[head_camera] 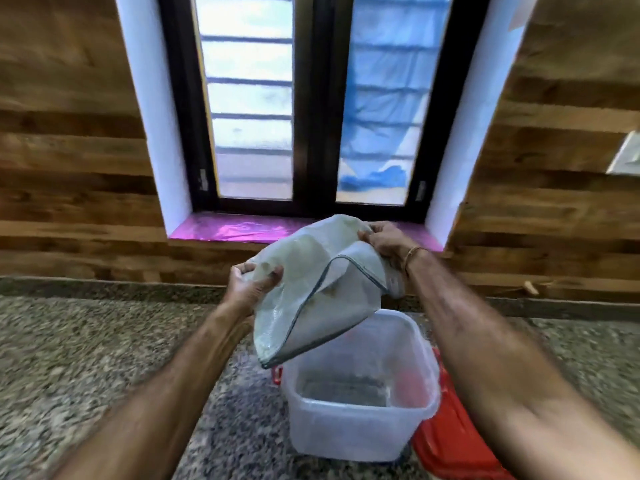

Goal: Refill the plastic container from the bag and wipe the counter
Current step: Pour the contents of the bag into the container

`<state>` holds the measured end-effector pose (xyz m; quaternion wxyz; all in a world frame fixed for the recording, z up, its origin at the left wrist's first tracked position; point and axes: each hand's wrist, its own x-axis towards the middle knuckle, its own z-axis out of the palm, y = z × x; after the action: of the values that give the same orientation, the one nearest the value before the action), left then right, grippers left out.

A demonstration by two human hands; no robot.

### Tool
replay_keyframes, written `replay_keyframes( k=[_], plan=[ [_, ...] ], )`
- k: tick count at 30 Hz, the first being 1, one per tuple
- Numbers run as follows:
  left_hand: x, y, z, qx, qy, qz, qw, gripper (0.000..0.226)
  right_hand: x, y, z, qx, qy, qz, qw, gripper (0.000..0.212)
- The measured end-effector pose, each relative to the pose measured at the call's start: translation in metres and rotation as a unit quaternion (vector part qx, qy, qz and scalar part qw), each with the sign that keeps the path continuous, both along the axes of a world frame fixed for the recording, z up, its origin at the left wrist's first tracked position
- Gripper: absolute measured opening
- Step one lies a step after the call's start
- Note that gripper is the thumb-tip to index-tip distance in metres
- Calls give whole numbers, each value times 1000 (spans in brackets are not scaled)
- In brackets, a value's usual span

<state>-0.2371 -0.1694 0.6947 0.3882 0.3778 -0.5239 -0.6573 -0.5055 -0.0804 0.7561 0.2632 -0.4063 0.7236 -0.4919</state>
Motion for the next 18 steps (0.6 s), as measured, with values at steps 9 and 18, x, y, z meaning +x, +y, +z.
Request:
replay_keyframes(
  k=[9, 18],
  plan=[
    [-61, 46, -82, -181, -83, 33, 979, 67, -25, 73, -96, -128, -117, -80, 982, 32],
    [-63, 62, -104, -279, -154, 65, 946, 53, -34, 105, -147, -150, -121, -41, 980, 57]
  ],
)
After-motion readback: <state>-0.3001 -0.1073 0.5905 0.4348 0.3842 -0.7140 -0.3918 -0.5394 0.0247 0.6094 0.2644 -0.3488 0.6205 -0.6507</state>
